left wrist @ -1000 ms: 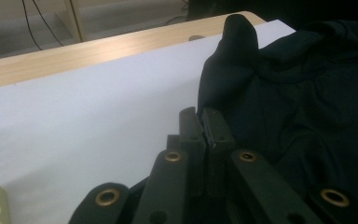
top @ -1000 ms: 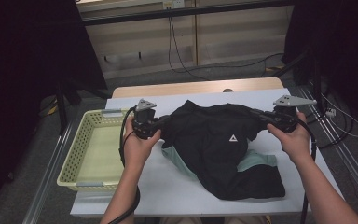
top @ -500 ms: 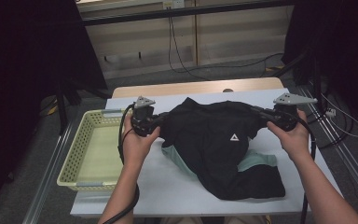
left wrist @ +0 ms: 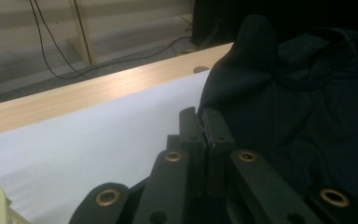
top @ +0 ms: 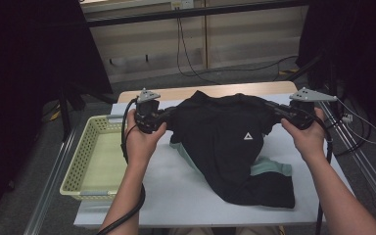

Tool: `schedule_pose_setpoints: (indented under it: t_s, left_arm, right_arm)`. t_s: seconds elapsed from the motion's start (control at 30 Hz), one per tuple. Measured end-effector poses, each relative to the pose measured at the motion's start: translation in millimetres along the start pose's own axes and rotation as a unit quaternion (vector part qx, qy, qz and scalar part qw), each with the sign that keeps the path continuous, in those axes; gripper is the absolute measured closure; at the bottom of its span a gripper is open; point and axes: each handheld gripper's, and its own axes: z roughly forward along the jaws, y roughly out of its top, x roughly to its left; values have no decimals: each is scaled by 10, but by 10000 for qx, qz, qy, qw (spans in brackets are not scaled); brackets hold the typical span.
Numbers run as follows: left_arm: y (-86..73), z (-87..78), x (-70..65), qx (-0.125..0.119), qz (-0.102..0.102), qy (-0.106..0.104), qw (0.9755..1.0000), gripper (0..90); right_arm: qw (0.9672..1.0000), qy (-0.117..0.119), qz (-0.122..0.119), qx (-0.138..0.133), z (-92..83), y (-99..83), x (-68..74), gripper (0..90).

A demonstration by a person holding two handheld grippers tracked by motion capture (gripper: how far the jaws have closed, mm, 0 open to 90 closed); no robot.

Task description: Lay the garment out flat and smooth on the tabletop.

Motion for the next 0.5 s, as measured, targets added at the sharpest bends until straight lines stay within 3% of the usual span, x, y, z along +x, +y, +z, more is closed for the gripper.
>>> schedule_pose_setpoints:
  t_s: [0.33, 0.5]
  left_arm:
    - [-203, 107, 57, 221, -107, -67, 9997, 885]
    - [-184, 228, 160, 234, -121, 6, 9997, 885]
  right_arm:
    - [9999, 93, 18, 137, 65, -125, 21, 868]
    - [9998, -8, -30, 179, 191, -143, -1, 868]
